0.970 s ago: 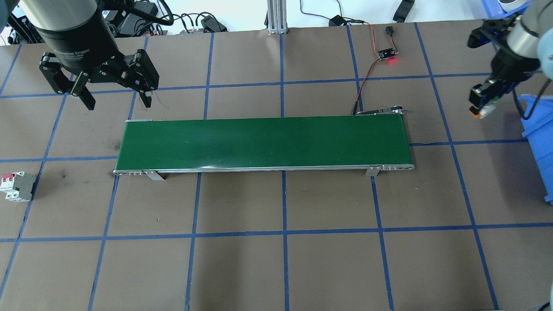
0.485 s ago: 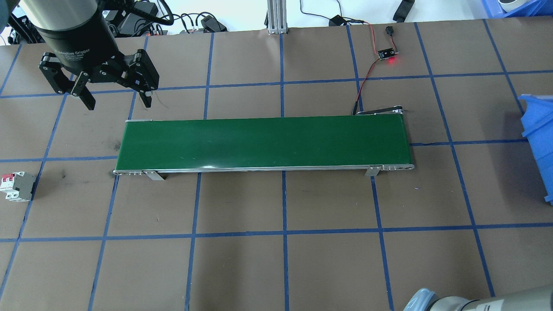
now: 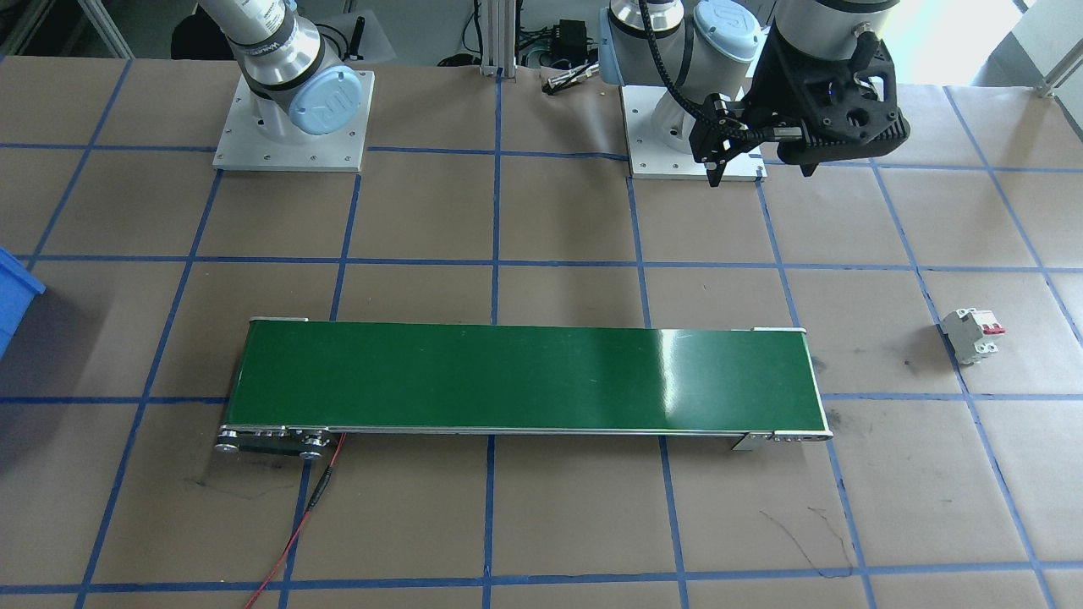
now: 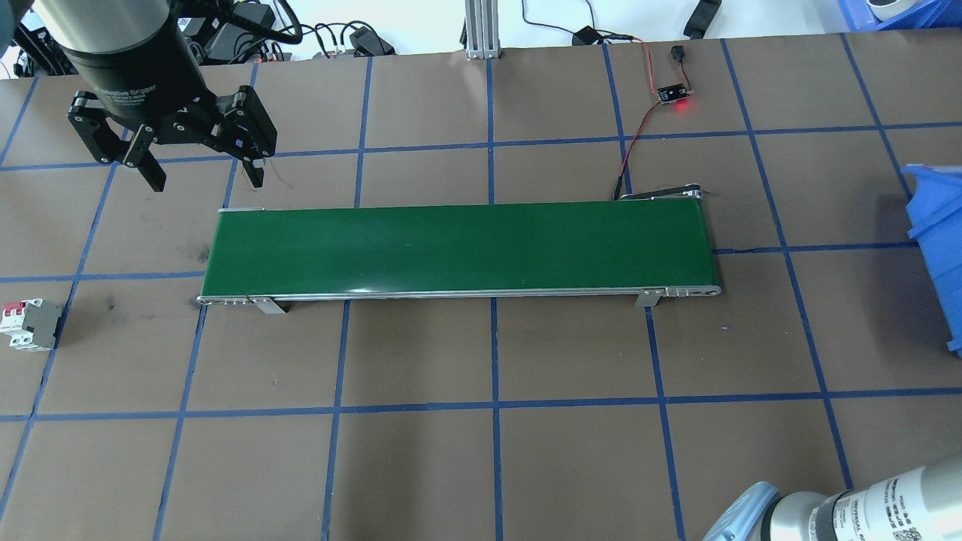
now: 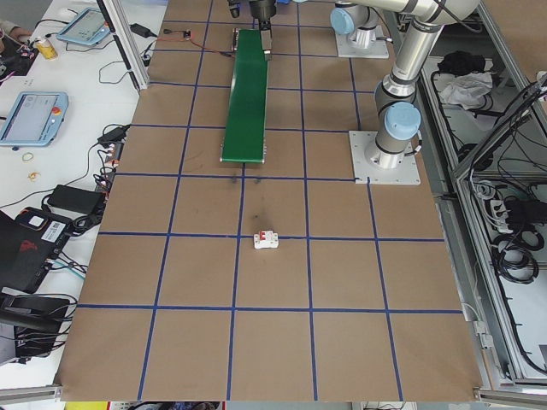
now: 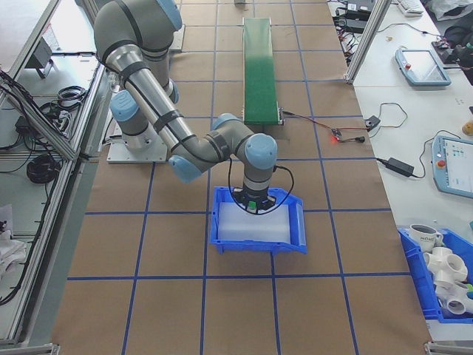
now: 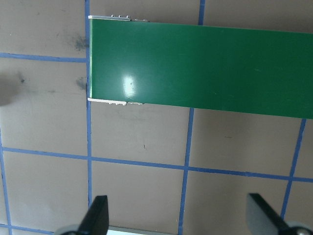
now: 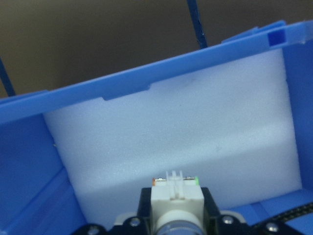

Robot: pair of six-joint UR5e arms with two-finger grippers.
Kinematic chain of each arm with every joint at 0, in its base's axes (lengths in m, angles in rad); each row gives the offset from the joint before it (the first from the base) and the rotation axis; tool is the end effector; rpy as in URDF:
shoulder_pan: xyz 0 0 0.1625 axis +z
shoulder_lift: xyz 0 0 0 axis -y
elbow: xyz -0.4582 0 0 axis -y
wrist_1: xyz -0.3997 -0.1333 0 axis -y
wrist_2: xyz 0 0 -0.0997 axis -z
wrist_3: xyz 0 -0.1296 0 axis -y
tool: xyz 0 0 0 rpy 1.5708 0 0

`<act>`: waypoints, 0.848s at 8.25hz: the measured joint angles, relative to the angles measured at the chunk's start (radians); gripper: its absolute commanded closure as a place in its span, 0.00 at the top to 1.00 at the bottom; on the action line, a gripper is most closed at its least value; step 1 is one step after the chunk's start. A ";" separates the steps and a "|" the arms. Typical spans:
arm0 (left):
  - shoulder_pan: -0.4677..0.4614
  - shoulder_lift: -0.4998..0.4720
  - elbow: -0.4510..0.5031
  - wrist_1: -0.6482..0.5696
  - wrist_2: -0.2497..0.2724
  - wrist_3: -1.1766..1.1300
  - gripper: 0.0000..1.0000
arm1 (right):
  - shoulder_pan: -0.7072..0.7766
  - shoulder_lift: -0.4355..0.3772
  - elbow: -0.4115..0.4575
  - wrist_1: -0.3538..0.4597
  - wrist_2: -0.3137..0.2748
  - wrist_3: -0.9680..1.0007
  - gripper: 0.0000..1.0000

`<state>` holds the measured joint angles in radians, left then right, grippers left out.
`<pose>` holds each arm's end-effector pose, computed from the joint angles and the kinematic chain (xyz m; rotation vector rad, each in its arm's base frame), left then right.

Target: Move button from left to right

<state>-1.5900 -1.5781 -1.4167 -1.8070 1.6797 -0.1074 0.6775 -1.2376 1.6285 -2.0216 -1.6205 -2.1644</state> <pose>-0.1285 -0.4842 0.5419 -0.1260 3.0222 0.1246 -0.4088 -0.4917 0.3200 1.8258 -2.4790 -0.0726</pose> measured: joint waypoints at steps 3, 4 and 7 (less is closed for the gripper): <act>-0.001 0.001 0.001 0.000 0.001 0.000 1.00 | -0.012 0.125 0.014 -0.127 0.012 -0.069 0.28; -0.001 0.001 0.001 0.000 0.001 0.000 1.00 | -0.013 0.150 0.018 -0.144 0.012 -0.071 0.77; -0.001 0.001 0.001 0.000 0.002 0.000 1.00 | -0.013 0.154 0.020 -0.151 0.012 -0.073 1.00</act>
<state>-1.5907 -1.5769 -1.4159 -1.8071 1.6812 -0.1074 0.6642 -1.0832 1.6488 -2.1727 -1.6085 -2.2377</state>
